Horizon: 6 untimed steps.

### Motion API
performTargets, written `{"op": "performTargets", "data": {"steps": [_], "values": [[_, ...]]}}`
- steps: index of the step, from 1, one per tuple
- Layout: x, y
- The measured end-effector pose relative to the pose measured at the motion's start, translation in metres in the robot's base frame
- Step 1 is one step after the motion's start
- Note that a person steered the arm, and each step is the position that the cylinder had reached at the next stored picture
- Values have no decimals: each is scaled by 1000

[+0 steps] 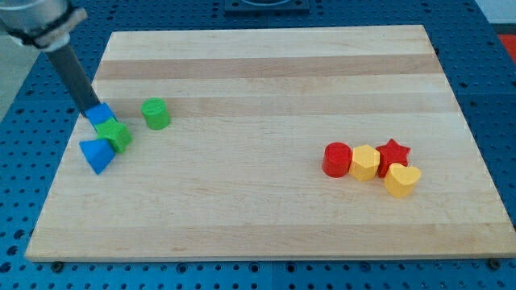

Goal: Move the green star to the bottom left of the red circle

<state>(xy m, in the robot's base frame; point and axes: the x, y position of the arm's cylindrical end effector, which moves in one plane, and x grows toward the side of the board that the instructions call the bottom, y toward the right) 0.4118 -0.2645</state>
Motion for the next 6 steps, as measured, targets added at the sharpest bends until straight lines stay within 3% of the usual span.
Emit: {"op": "performTargets", "data": {"steps": [5, 6], "values": [[122, 88], [123, 173]]}}
